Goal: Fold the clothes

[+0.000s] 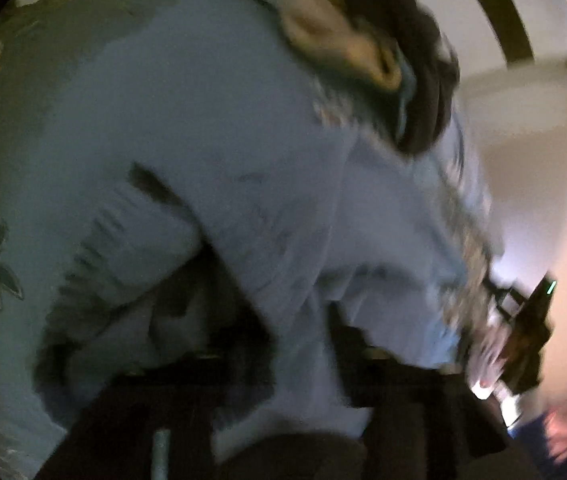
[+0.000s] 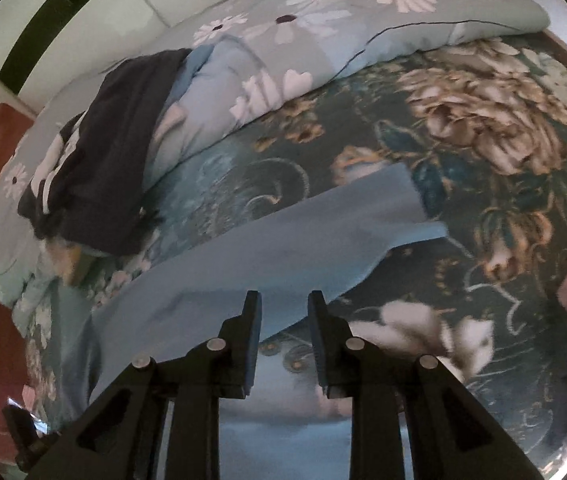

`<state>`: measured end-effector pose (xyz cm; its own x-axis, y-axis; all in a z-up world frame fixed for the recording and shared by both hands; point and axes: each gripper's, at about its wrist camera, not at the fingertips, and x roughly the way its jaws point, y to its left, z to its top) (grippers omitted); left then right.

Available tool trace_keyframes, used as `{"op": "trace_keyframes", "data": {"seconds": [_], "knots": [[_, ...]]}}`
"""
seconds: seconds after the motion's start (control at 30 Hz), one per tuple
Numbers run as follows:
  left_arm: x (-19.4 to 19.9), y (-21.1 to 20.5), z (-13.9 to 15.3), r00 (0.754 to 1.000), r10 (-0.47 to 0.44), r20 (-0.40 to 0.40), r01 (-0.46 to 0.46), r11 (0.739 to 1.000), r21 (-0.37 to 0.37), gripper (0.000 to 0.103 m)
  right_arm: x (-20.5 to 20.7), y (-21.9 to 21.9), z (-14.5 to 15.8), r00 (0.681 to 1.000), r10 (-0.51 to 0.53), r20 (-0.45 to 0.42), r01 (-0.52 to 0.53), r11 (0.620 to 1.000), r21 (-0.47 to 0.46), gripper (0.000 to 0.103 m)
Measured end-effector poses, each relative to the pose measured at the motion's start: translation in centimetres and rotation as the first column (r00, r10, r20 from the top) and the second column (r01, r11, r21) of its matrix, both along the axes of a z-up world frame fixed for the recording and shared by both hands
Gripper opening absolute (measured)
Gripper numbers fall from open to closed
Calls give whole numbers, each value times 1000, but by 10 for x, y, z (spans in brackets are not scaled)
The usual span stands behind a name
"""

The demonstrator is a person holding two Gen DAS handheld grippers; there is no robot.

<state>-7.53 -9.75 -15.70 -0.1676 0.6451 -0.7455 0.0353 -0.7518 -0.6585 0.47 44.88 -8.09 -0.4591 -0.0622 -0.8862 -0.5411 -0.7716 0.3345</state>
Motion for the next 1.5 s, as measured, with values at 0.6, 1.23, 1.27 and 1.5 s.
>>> {"op": "trace_keyframes", "data": {"seconds": [0.6,1.23,1.27,1.5], "knots": [[-103,-63,8,963,264,-46,-262,964,34,7,-12,6,1,1000,-9,-12,9,1000,-1,24],[-187,-111,-3,949,315,-23,-315,941,-126,7,-32,83,-35,988,-146,58,147,989,-12,43],[-186,-112,-3,948,317,-18,-317,940,-123,7,-37,90,-39,986,-150,67,151,989,-2,43],[-185,-108,-1,951,308,-15,-307,939,-153,8,-61,114,-67,986,-139,97,144,988,-51,47]]}}
